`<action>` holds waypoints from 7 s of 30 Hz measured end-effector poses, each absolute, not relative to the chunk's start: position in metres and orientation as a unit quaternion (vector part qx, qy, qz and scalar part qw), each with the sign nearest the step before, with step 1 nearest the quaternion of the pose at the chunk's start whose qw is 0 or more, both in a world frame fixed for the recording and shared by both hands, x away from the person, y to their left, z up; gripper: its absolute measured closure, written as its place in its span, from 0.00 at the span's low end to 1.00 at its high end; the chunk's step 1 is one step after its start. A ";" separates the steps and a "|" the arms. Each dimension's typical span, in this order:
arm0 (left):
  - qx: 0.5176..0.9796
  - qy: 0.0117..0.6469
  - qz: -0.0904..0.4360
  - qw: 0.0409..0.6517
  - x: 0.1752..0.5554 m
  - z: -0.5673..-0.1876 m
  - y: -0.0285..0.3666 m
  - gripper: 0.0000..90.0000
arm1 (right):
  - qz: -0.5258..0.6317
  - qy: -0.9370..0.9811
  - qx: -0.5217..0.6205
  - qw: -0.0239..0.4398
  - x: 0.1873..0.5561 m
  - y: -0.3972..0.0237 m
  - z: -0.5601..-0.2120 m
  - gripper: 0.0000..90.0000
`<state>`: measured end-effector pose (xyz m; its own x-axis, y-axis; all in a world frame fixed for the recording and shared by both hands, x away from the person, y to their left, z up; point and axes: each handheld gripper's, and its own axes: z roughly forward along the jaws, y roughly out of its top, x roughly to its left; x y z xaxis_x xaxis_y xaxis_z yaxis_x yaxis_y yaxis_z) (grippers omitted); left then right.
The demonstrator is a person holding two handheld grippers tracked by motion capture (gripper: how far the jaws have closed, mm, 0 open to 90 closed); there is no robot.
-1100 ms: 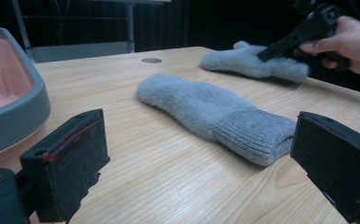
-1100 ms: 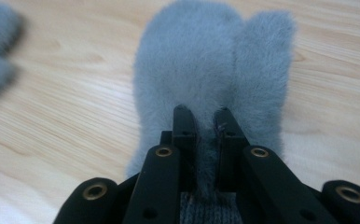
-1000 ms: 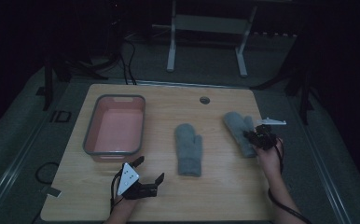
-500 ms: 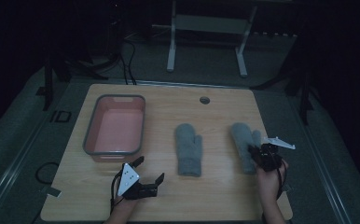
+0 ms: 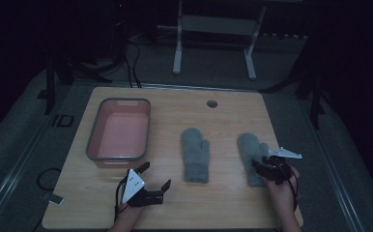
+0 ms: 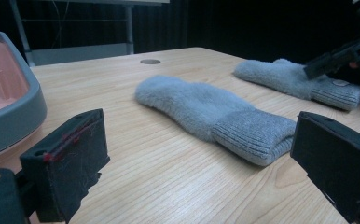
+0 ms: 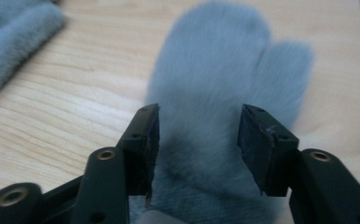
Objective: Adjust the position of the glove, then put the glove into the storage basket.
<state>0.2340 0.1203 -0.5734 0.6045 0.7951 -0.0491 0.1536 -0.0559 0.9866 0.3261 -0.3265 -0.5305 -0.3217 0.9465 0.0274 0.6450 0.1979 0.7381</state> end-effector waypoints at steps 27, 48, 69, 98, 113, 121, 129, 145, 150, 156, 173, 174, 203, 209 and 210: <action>0.674 0.354 0.272 0.588 0.234 -0.573 0.120 0.05 | 0.353 0.773 0.475 0.229 0.347 -0.329 -0.536 0.92; 0.674 0.354 0.273 0.589 0.234 -0.573 0.120 0.05 | 0.396 0.736 0.503 0.220 0.351 -0.226 -0.478 0.92; 0.673 0.354 0.272 0.590 0.234 -0.573 0.121 0.05 | 0.396 0.757 0.493 0.166 0.349 -0.135 -0.496 0.91; 0.680 0.378 0.246 0.578 0.240 -0.572 0.119 0.05 | 0.422 0.814 0.376 0.133 0.357 -0.145 -0.498 0.15; 0.716 0.388 0.177 0.552 0.256 -0.551 0.108 0.04 | 0.433 0.827 0.331 0.141 0.347 -0.199 -0.479 0.18; 0.743 0.362 0.164 0.538 0.280 -0.512 0.087 0.04 | 0.413 0.834 0.337 0.144 0.346 -0.214 -0.476 0.12; 0.761 0.363 0.156 0.515 0.313 -0.497 0.064 0.04 | 0.395 0.840 0.340 0.152 0.357 -0.218 -0.486 0.29; 0.801 0.437 0.130 0.390 0.376 -0.520 0.033 0.24 | 0.364 0.847 0.377 0.094 0.378 -0.192 -0.521 0.52; 0.815 0.446 0.092 0.358 0.384 -0.536 0.034 0.26 | 0.351 0.851 0.384 0.076 0.384 -0.191 -0.531 0.52; 0.819 0.442 0.069 0.359 0.389 -0.546 0.035 0.26 | 0.342 0.854 0.389 0.052 0.390 -0.191 -0.540 0.49; 0.836 0.392 0.001 0.383 0.397 -0.553 0.036 0.79 | 0.333 0.877 0.340 0.071 0.385 -0.175 -0.540 0.88; 0.838 0.389 0.005 0.382 0.396 -0.552 0.036 0.82 | 0.331 0.878 0.336 0.079 0.384 -0.174 -0.540 0.88; 0.816 0.376 0.084 0.431 0.380 -0.460 0.058 0.89 | 0.416 0.845 0.309 0.128 0.369 -0.163 -0.458 0.92; 0.813 0.377 0.101 0.433 0.380 -0.436 0.072 0.89 | 0.429 0.841 0.300 0.133 0.374 -0.150 -0.436 0.92; 0.813 0.377 0.104 0.433 0.381 -0.432 0.075 0.89 | 0.430 0.841 0.298 0.133 0.375 -0.148 -0.433 0.92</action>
<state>0.3807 0.0752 -0.4323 0.6948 0.7019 -0.1572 0.5222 -0.3420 0.7812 0.3749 -0.1477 -0.4328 -0.7868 0.6164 0.0319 0.3866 0.4519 0.8040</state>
